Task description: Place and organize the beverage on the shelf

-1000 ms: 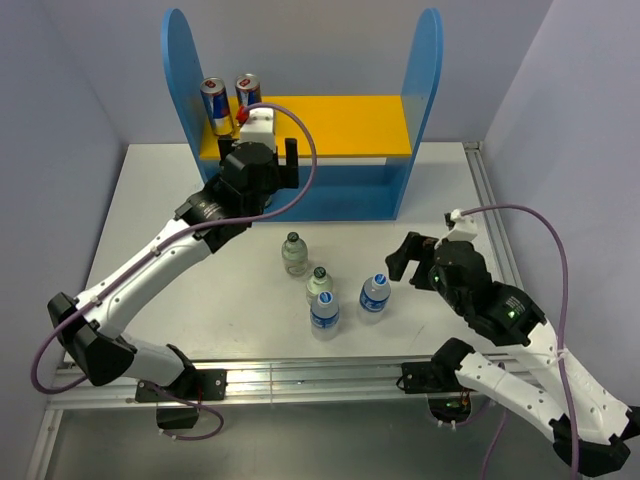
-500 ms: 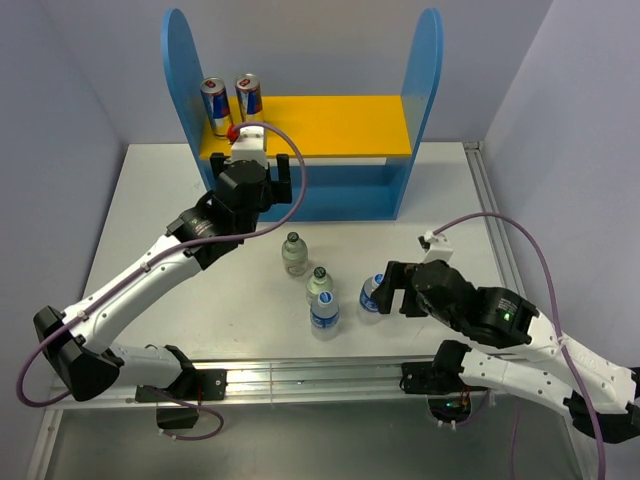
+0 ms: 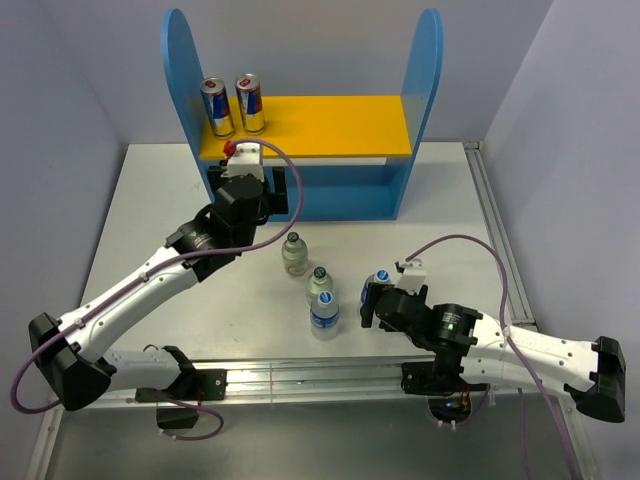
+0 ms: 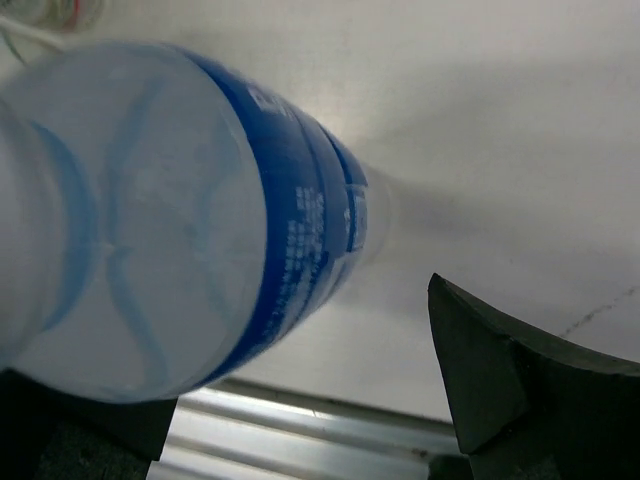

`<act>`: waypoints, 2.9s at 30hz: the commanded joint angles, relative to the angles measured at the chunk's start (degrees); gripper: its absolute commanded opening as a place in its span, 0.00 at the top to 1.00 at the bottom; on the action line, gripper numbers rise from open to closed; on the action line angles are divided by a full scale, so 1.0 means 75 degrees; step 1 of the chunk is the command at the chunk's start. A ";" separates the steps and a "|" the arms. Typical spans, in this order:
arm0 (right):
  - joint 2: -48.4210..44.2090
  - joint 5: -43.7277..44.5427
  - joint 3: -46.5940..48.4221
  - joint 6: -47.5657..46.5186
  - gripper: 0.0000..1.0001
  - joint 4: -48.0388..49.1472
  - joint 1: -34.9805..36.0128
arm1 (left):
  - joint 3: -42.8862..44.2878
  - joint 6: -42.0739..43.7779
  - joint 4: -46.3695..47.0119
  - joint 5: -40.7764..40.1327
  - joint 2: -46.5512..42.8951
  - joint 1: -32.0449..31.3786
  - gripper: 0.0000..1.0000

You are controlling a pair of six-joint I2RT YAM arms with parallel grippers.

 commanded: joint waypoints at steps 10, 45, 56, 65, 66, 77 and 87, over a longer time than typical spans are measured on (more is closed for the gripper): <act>0.1069 0.2945 -0.0186 -0.0452 0.00 0.3437 0.0311 | -0.0636 0.0089 0.1091 -0.0337 -0.0431 -0.0040 0.01; 0.5849 0.1247 0.2519 -0.4575 1.00 0.8606 -0.3790 | -0.1961 -0.0134 0.2134 0.0096 -0.0853 -0.0180 0.01; 0.6976 0.1012 0.3879 -0.5045 1.00 0.8887 -0.4459 | -0.2031 0.0007 0.2380 -0.0149 -0.0783 -0.0180 0.01; 0.7983 0.0930 0.4793 -0.5315 1.00 0.8993 -0.5044 | -0.1949 0.0077 0.2415 -0.0185 -0.0595 -0.0180 0.01; 0.8088 0.0930 0.4863 -0.5303 1.00 0.9004 -0.5103 | -0.1950 0.0077 0.2416 -0.0185 -0.0595 -0.0180 0.01; 0.9003 0.1387 0.5344 -0.5139 1.00 0.9180 -0.5537 | -0.2008 -0.0005 0.2357 -0.0149 -0.0654 -0.0180 0.01; 0.9307 0.1621 0.5461 -0.5209 1.00 1.0223 -0.5607 | -0.2055 0.0018 0.2392 -0.0173 -0.0654 -0.0215 0.01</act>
